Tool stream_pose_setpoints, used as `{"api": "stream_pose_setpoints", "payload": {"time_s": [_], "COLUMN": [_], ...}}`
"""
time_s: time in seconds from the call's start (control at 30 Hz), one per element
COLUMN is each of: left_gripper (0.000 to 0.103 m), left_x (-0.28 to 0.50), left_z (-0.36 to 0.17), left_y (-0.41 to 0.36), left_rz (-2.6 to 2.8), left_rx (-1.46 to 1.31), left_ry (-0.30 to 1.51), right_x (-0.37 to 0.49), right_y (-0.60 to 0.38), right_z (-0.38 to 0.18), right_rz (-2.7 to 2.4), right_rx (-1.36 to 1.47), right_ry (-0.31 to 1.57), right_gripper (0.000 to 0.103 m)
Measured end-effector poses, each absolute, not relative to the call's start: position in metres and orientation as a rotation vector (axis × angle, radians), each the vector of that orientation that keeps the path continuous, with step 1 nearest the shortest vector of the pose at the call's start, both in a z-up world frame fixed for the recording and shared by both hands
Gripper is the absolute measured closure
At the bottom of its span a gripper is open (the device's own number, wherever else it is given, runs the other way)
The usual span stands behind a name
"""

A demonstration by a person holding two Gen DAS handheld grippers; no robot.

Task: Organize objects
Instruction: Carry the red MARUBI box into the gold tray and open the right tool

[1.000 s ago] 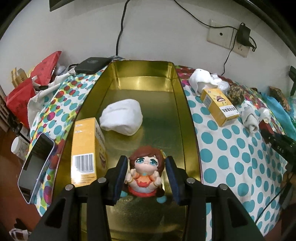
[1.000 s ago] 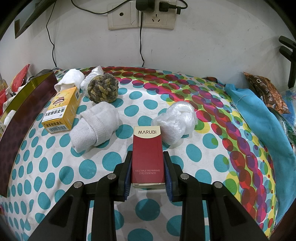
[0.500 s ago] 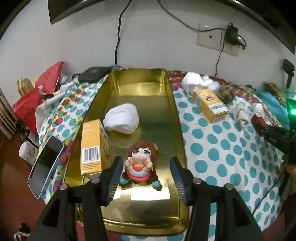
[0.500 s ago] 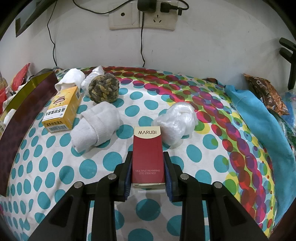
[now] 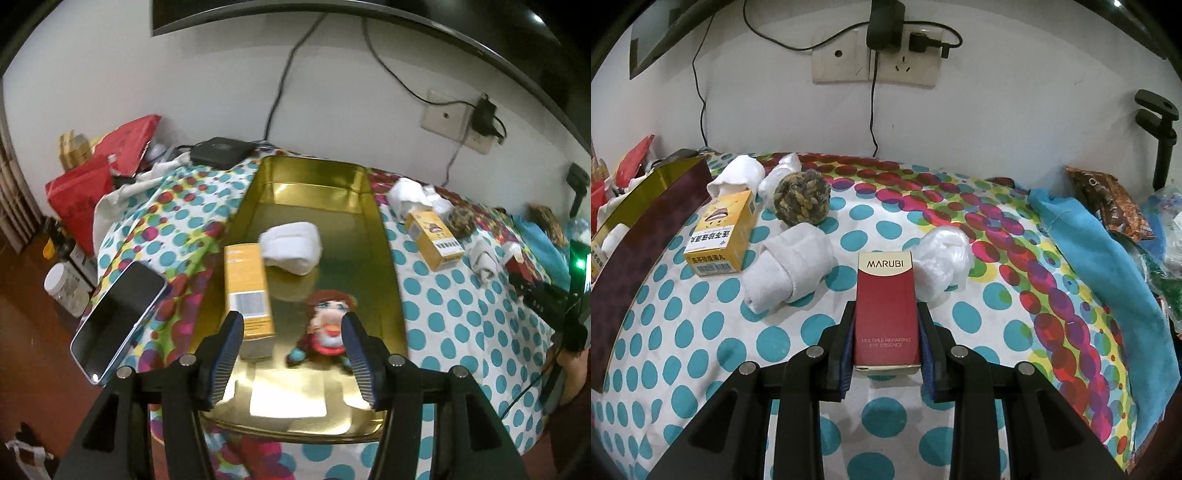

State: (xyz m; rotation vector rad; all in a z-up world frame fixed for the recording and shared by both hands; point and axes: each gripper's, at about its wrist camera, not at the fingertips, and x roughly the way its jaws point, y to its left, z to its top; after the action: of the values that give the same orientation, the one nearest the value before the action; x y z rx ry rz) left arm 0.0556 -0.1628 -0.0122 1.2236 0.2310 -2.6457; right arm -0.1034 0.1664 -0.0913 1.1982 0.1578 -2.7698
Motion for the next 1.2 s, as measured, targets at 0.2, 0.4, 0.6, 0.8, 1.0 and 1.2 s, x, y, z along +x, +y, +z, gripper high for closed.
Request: {"api": "stream_pose_setpoints", "payload": {"time_s": [0.2,0.4,0.6,0.8,1.0,1.2], "left_gripper": [0.045,0.043,0.043,0.043,0.043,0.043], "left_x": [0.066,0.074,0.082,0.091,0.096,0.096], "left_z": [-0.013,-0.013,-0.015,-0.017,-0.018,-0.022], "left_y": [-0.188,-0.196,-0.206,-0.217,-0.229,-0.236], "left_rz": [-2.628,-2.633,-2.633,-2.628,-2.630,-2.630], "left_rx": [1.212,1.215,1.222,1.207,1.189,1.188], "left_ry": [0.325,0.354,0.386,0.390,0.415,0.446], "right_x": [-0.094,-0.080,-0.066,-0.051,-0.047,-0.053], "right_y": [0.136,0.069,-0.001,-0.055,-0.082,-0.097], "right_z": [-0.075,-0.040,-0.024,-0.023,-0.033,-0.048], "right_rz": [-2.729,-2.616,-2.478,-2.395,-2.316,-2.216], "right_rx": [1.154,1.013,0.945,0.944,1.001,1.083], "right_ry": [0.058,0.090,0.165,0.273,0.317,0.305], "right_gripper": [0.075,0.075,0.075,0.075,0.075,0.075]}}
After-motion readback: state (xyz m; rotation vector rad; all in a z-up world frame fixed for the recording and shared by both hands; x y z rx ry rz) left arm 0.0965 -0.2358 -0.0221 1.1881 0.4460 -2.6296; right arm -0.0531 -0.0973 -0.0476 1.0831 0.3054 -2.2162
